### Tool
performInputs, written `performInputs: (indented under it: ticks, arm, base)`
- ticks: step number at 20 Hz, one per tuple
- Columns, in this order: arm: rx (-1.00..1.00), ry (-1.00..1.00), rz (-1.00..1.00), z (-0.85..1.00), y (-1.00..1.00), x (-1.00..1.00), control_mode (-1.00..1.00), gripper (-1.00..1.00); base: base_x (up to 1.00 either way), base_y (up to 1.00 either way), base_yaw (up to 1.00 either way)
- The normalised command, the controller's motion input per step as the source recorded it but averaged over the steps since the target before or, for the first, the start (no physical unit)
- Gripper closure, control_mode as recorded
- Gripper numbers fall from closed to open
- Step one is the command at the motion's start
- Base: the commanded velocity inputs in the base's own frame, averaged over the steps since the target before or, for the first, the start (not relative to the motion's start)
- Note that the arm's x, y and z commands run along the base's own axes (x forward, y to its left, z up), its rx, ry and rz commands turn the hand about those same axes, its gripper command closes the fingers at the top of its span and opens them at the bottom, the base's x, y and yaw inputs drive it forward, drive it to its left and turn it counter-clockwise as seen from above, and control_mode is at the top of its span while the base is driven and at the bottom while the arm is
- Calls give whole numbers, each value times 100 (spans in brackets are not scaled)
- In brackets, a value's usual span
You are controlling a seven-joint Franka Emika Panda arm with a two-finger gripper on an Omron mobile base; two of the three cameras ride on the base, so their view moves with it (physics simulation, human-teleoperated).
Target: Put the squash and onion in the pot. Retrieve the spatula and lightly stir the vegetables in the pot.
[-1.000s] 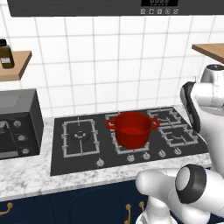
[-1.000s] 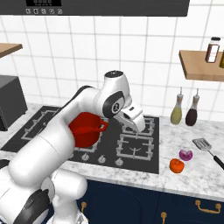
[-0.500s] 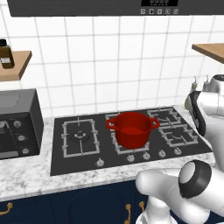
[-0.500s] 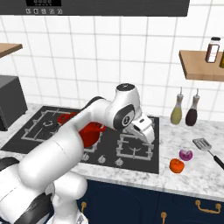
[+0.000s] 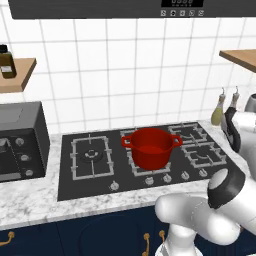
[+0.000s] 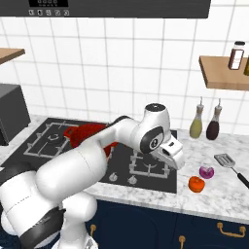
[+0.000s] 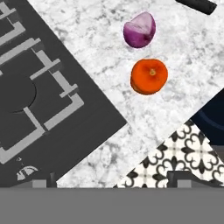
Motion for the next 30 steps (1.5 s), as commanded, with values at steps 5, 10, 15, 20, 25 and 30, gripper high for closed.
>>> performInputs:
  ticks: [5,10,15,20,25,30]
  arm:
    - [7,10,0,-24,-49,2,-100,-100]
    - [6,9,0,-21,-38,2,-100,-100]
    - [2,9,0,-22,-28,2,-100,-100]
    - [0,6,0,-29,-11,7,-100,-100]
    - [1,2,0,-31,-37,19,-100,-100]
    - [1,3,-1,-29,-25,19,-100,-100]
  base:
    - [0,0,0]
    - [0,0,0]
    - [0,0,0]
    - [0,0,0]
    - [0,0,0]
    - [0,0,0]
